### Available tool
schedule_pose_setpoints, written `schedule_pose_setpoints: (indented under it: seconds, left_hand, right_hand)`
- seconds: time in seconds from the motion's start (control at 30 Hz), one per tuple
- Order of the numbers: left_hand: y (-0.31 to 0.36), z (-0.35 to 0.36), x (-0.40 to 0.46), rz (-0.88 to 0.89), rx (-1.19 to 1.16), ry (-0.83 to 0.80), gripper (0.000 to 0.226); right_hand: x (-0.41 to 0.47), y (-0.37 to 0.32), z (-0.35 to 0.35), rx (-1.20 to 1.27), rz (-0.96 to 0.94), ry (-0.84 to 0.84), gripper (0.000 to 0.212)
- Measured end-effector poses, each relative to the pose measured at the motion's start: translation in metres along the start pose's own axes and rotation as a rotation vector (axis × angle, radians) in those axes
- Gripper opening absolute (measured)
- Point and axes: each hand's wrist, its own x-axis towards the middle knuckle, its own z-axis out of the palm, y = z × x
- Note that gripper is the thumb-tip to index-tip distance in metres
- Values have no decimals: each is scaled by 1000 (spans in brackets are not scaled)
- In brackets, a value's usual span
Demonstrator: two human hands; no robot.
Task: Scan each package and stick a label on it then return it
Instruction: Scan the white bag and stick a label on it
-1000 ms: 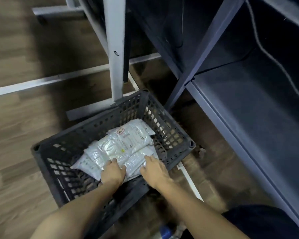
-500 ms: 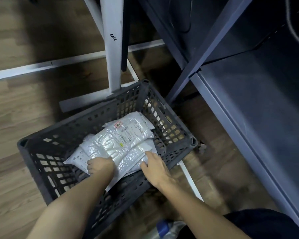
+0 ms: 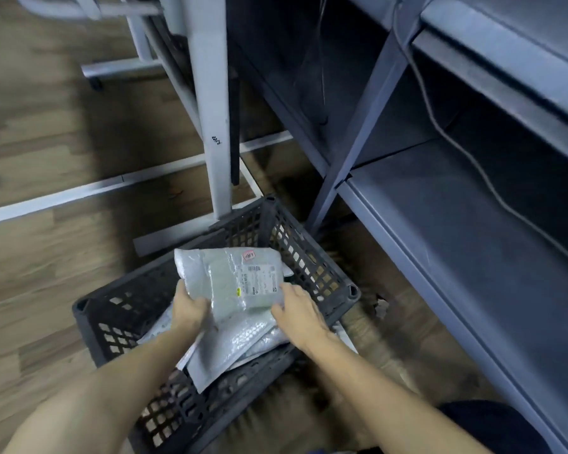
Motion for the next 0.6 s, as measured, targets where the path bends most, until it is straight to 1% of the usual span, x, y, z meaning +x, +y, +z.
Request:
schedule_pose_setpoints:
  seconds: [0.07, 0.27, 0.4, 0.47, 0.5, 0.6]
  left_hand:
    - [23, -15, -7, 79, 25, -24, 39]
    - [102, -61, -39, 291, 40, -151, 46]
    - [159, -87, -80, 451, 59, -236, 39]
    - [183, -96, -101, 549, 79, -289, 23]
    - [195, -100, -111, 585, 93, -322, 20]
    - [233, -111, -143, 664, 141, -406, 23]
  right_hand:
    - [-7, -5, -17, 0, -8, 46, 37]
    - [-42, -20, -77, -12, -58, 194, 44]
    - [-69, -24, -116, 12, -127, 310, 43]
    - [-81, -23, -134, 8, -139, 346, 45]
    - [-87, -22, -143, 10, -139, 363, 47]
    - [-104, -17, -169, 47, -136, 419, 53]
